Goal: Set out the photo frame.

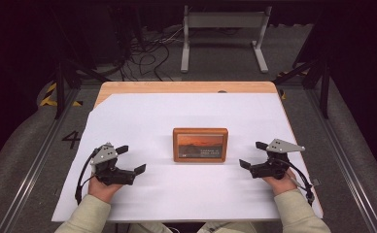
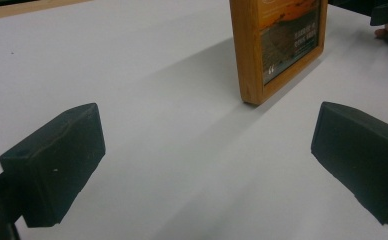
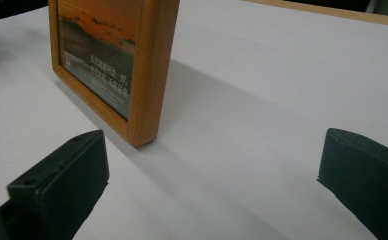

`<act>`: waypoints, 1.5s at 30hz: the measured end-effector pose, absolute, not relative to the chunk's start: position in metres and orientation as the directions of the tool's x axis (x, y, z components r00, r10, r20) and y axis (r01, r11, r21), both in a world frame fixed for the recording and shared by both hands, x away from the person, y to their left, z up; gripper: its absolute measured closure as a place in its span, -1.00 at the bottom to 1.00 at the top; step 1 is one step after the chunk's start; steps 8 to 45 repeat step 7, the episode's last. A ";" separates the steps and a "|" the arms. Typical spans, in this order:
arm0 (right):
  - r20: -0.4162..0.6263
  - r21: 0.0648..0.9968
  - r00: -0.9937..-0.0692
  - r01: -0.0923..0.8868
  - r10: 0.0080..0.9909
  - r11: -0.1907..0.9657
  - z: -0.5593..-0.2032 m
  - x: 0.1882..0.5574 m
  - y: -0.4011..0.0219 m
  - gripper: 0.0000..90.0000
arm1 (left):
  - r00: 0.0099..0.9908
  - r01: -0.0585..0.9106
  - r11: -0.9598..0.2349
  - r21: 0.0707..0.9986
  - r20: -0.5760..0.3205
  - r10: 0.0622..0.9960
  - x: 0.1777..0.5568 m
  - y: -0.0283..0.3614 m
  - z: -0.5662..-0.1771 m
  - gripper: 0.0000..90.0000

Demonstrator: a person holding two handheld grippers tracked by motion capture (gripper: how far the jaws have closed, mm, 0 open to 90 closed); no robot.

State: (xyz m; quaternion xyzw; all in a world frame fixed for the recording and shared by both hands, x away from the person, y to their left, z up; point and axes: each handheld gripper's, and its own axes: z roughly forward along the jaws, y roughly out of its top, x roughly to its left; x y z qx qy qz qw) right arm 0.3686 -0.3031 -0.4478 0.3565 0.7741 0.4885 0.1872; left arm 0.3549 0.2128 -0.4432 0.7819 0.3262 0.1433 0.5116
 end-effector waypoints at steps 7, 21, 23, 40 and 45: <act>0.052 0.891 -0.673 0.364 0.738 0.270 -0.448 0.368 -0.303 -1.00 | 0.747 0.363 -0.267 0.893 -0.107 0.656 0.356 0.213 -0.444 -0.97; 0.052 0.891 -0.673 0.364 0.738 0.270 -0.448 0.368 -0.303 -1.00 | 0.747 0.363 -0.267 0.893 -0.107 0.656 0.356 0.213 -0.444 -0.97; 0.052 0.891 -0.673 0.364 0.738 0.270 -0.448 0.368 -0.303 -1.00 | 0.747 0.363 -0.267 0.893 -0.107 0.656 0.356 0.213 -0.444 -0.97; 0.052 0.891 -0.673 0.364 0.738 0.270 -0.448 0.368 -0.303 -1.00 | 0.747 0.363 -0.267 0.893 -0.107 0.656 0.356 0.213 -0.444 -0.97; 0.052 0.891 -0.673 0.364 0.738 0.270 -0.448 0.368 -0.303 -1.00 | 0.747 0.363 -0.267 0.893 -0.107 0.656 0.356 0.213 -0.444 -0.97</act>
